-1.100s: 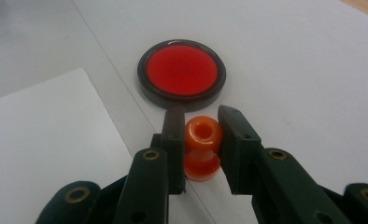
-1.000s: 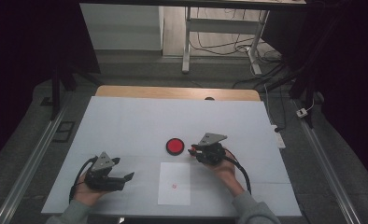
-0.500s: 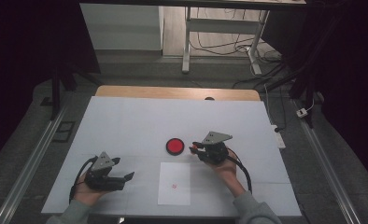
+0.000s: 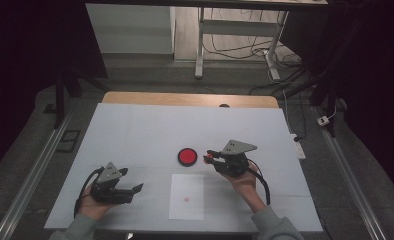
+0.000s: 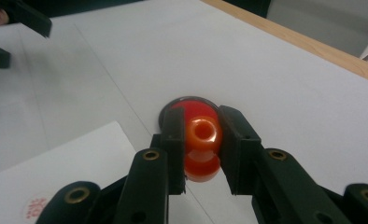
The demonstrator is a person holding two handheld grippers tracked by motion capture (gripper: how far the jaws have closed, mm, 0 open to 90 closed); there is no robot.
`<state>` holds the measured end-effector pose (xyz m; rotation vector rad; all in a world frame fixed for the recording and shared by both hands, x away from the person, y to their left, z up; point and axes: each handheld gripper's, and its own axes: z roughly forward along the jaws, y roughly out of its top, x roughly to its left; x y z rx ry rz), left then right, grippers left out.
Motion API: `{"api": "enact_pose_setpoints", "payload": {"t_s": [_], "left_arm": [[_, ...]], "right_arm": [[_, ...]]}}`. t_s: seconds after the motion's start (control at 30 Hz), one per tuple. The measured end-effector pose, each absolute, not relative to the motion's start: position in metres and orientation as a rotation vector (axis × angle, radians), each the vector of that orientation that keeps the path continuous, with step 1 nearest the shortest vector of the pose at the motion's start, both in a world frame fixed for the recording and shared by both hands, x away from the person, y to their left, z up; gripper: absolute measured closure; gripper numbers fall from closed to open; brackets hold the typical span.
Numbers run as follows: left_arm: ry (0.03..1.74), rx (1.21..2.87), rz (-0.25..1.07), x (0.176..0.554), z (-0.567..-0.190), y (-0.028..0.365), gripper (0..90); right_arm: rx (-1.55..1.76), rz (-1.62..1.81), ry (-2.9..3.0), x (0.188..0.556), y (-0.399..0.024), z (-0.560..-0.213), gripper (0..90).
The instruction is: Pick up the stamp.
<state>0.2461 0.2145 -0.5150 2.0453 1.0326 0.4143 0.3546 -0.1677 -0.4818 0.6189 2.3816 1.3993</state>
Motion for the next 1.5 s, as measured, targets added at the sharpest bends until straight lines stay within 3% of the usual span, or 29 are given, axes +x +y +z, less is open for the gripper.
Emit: {"api": "enact_pose_setpoints", "payload": {"t_s": [0.53,1.5], "left_arm": [[1.023,2.038,0.423,0.246,-0.514,0.215,20.9],[1.017,2.047,0.421,0.250,-0.516,0.214,20.8]], "right_arm": [[0.591,1.543,2.357,0.334,-0.171,-0.459,71.5],[0.504,1.569,2.486,0.313,-0.137,-0.471,71.5]]}}
